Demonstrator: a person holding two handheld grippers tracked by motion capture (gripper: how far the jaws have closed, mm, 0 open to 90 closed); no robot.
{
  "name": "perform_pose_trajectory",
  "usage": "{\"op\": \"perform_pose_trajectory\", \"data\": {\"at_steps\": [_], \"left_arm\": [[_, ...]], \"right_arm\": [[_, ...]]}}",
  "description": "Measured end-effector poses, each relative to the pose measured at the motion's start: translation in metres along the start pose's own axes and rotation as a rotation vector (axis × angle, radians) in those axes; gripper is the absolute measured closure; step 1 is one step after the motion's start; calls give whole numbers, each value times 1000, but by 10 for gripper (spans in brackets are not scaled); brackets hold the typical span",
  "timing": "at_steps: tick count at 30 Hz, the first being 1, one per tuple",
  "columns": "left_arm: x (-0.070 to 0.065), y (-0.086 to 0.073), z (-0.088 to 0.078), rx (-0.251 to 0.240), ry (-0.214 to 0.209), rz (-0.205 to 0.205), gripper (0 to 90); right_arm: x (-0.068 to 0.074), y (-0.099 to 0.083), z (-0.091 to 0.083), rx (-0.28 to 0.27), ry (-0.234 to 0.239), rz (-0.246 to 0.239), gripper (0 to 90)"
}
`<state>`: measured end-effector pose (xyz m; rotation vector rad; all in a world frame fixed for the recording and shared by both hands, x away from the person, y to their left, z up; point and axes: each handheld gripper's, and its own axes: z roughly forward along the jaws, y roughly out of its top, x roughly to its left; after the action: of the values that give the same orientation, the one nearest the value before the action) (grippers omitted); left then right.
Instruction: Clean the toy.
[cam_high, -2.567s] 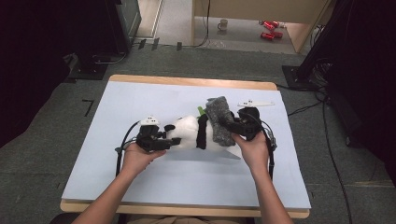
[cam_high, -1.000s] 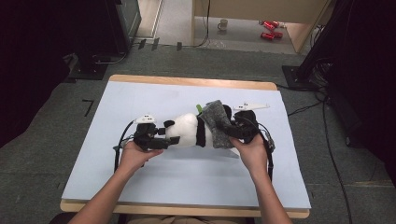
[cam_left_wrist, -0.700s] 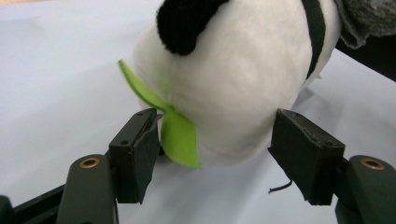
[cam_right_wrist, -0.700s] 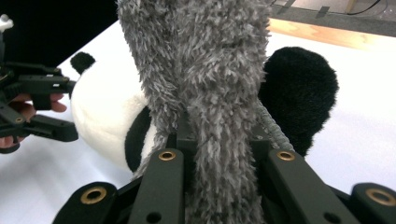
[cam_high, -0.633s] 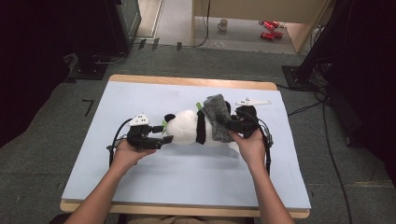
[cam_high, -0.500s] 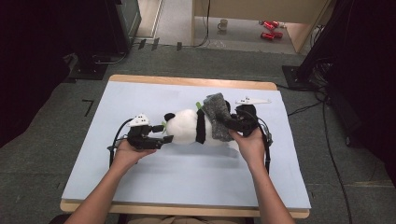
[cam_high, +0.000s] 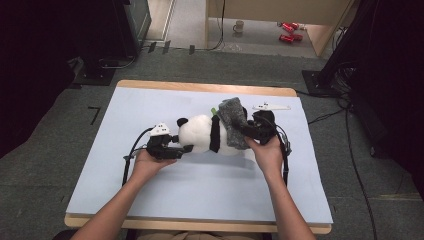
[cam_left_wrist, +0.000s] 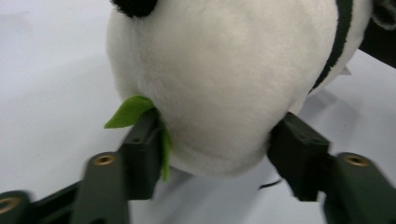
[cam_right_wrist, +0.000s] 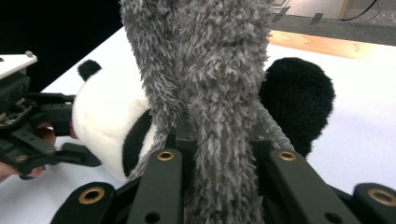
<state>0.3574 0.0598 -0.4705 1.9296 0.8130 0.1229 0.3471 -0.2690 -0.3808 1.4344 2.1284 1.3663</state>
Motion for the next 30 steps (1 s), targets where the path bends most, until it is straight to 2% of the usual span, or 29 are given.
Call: {"op": "perform_pose_trajectory", "data": {"at_steps": [3,5,9,10,13,18,19,21,23,26,30], "left_arm": [[-6,1,-1,13,36,9,525],[-8,2,-1,11,38,-5,573],[-11,5,-4,29,-8,-56,672],[-13,6,-4,41,-36,-63,690],[-27,10,-9,42,-58,-39,716],[-38,10,-18,59,-79,-127,711],[-40,9,-19,64,-85,-136,708],[-44,8,-18,58,-80,-117,701],[-45,6,-16,60,-64,-122,690],[-40,3,-14,64,-63,-153,685],[-39,3,-12,70,-45,-150,686]], "right_arm": [[6,4,-5,10,-2,11,754],[15,8,-9,13,11,15,757],[40,13,-9,7,61,-24,757],[44,13,-8,10,73,-30,757],[56,13,-5,24,119,-32,756],[74,10,3,40,175,-33,755],[77,9,6,45,186,-32,754],[83,5,13,58,207,-25,754],[88,-1,22,79,209,-28,752],[89,-9,32,73,180,-57,754],[88,-11,36,74,117,-141,756]]}}
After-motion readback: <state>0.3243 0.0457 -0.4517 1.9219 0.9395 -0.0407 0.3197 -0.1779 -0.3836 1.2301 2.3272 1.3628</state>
